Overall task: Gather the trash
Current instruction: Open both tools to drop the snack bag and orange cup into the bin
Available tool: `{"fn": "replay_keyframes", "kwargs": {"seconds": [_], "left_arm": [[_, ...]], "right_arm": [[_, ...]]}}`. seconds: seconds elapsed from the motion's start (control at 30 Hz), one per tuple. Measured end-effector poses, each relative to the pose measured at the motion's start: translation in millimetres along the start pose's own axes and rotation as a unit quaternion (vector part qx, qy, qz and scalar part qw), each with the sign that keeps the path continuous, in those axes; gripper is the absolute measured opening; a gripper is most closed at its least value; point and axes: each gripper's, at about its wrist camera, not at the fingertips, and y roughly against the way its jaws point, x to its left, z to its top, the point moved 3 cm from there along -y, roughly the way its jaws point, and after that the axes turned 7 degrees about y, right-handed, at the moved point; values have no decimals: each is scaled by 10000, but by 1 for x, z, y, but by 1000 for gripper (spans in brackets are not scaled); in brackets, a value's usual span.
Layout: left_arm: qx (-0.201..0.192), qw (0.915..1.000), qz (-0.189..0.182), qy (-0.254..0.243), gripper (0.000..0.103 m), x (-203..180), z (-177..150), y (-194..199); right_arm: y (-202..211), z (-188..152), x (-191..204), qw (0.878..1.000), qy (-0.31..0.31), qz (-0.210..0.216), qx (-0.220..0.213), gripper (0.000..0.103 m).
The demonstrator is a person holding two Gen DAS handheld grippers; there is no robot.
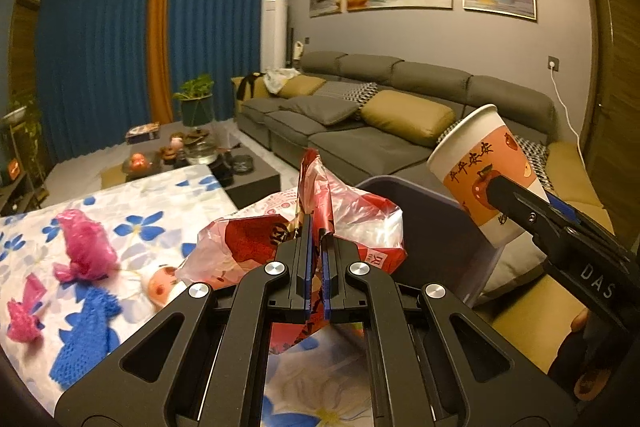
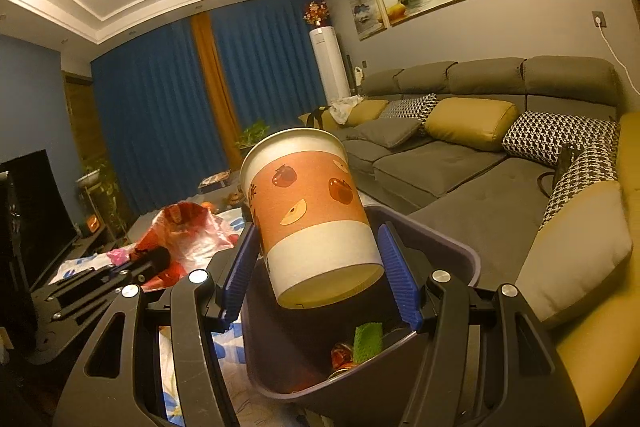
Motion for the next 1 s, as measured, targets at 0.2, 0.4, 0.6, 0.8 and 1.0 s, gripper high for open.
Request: {"fn": "replay_keyframes", "kwargs": {"seconds": [0.2, 0.4, 0.6, 0.8, 1.0], "left_arm": [[19, 9998, -177, -79, 3, -12, 1, -12], [68, 9993, -334, -131, 3, -21, 2, -23], [93, 9991, -403, -117, 3, -26, 3, -33], [17, 9995, -299, 23, 79, -14, -3, -37], [-81, 9986, 26, 514, 85, 21, -3, -20]], "right_arm": [[-1, 2, -7, 10000, -24, -93, -26, 60], [-3, 3, -14, 9998, -17, -185, -56, 60], [-6, 3, -18, 9997, -58, -233, -54, 60], [-10, 4, -19, 9997, -65, -245, -45, 61], [-20, 2, -11, 9999, -6, -140, 23, 61]]}}
